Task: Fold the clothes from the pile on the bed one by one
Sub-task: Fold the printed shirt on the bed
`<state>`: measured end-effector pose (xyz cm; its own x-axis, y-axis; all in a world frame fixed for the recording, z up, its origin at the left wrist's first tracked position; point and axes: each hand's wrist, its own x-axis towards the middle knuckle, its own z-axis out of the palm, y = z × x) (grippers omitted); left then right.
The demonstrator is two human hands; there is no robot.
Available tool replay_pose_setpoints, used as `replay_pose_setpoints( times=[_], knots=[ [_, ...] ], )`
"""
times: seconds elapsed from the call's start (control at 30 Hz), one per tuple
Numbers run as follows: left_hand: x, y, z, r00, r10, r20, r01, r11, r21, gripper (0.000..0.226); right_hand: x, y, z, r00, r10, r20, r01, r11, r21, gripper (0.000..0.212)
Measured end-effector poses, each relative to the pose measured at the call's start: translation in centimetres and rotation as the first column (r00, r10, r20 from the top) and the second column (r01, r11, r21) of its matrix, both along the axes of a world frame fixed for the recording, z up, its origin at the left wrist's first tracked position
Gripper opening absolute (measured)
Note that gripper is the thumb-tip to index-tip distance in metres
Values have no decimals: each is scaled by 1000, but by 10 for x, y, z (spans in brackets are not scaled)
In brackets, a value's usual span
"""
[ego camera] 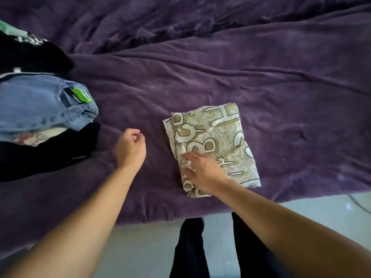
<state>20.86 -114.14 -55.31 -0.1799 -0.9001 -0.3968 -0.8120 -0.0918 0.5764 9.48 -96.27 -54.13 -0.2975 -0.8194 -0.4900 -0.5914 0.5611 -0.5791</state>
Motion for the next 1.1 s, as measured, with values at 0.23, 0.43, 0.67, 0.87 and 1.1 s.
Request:
replay_pose_setpoints(
  times=[0.23,0.43,0.67,0.87,1.1],
  knots=[
    [-86,40,2,714,-670,203,678,589,-439,40,-65,63,-18,820,-277,-500,246,961,-129,54],
    [-101,35,-64,471,-759,450,862,504,-53,60,-54,58,-66,891,-210,-402,274,956,107,69],
    [-104,37,-74,406,-747,526,878,479,2,68,-52,58,-93,890,-182,-419,277,944,179,68],
    [-160,49,-33,383,-833,398,922,370,-112,74,-49,82,-66,907,-239,-346,304,941,146,73],
    [-199,72,-67,444,-732,516,865,500,-35,70,-39,107,-74,851,-351,-390,423,898,116,79]
  ],
)
